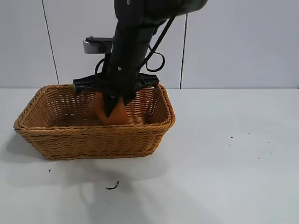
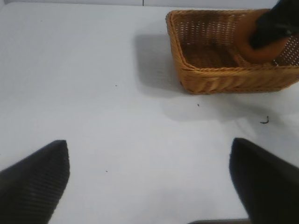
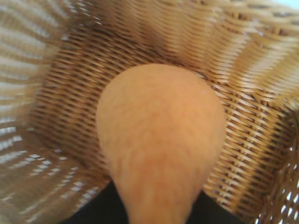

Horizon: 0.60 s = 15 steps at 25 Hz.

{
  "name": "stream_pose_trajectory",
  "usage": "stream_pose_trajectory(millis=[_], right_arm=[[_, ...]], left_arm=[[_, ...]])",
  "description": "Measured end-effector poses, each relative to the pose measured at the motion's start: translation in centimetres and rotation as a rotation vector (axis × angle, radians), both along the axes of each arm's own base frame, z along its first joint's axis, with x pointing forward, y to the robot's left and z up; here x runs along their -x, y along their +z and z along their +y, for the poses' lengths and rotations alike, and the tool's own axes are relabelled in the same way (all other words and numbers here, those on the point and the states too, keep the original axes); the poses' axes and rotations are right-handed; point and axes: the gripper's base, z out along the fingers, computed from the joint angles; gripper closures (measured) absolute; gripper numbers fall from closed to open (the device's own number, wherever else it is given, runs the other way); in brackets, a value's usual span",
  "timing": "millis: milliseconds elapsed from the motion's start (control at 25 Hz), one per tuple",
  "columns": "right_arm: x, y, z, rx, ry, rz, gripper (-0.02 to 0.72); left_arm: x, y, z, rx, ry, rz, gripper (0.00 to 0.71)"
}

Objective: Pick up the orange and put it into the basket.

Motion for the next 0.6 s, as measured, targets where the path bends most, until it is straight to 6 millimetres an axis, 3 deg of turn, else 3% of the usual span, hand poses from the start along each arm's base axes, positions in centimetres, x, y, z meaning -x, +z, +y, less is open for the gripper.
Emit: stream_pose_trajectory(millis=[40,160,360,400,480,600], right_arm=[[-0.1,0.5,0.1,0.000,0.001,-0.002,0.154],[-0.2,2.6,0.1,0.012,0.004,0.006,0.071],[-0.6,7.2,-0.4,0.037,-0.002,-0.012,0.051],[-0.6,7.2,-0.4,0.037,-0.002,-0.012,0.051],[-1.6,9.2,-2.0,0.028,-0.040,-0.033,0.052],[-3.4,9.9,-4.9,0.024,-0.109,-0.047,0.052]], left_arm=[[0.0,0.0,0.0,0.000,0.000,0.000,0.044],[0.0,0.0,0.0,0.000,0.000,0.000,0.044],[0.0,0.0,0.0,0.000,0.000,0.000,0.044],[0.0,0.0,0.0,0.000,0.000,0.000,0.044],[0.0,0.0,0.0,0.000,0.000,0.000,0.044],[0.0,0.0,0.0,0.000,0.000,0.000,0.044]])
